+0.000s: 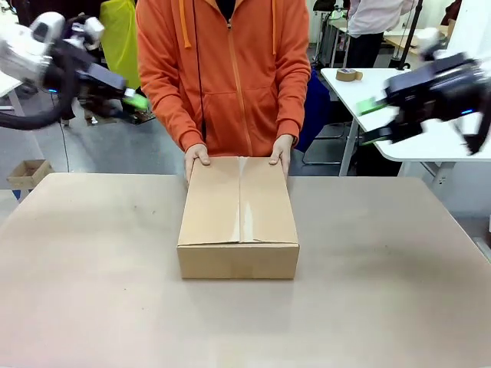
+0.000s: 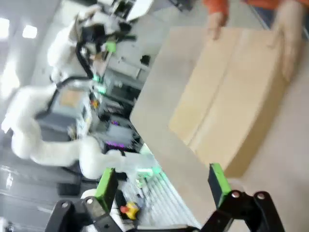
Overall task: Pack the gift set into the box.
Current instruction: Press and hold the closed box until the human finishes sealing it.
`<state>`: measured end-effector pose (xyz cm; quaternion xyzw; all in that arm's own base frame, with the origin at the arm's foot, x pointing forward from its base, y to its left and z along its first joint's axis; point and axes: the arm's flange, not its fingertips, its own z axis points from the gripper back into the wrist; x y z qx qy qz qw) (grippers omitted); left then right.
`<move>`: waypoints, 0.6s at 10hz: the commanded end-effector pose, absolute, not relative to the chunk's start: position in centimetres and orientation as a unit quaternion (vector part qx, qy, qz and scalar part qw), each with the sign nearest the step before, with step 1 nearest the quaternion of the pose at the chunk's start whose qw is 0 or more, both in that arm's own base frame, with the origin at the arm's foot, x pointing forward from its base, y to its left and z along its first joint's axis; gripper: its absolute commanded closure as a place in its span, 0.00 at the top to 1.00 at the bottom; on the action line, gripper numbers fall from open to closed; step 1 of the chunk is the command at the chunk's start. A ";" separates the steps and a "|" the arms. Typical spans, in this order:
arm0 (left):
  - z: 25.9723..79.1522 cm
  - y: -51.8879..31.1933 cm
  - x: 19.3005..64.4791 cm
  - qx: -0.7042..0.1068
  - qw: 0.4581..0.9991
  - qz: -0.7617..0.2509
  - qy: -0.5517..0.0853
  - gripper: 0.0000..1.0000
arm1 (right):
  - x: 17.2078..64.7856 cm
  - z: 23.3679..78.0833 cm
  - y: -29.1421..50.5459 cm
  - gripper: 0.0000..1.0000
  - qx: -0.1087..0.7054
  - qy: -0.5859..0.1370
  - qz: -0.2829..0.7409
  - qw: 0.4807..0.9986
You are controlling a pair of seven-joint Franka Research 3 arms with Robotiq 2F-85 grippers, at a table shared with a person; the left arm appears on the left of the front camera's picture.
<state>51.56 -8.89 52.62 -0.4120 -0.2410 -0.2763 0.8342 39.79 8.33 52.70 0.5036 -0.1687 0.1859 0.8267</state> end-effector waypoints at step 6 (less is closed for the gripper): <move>47.3 -12.3 50.7 -0.494 0.725 -0.322 -0.357 1.00 | 38.0 49.2 13.3 1.00 0.484 -0.248 0.278 0.792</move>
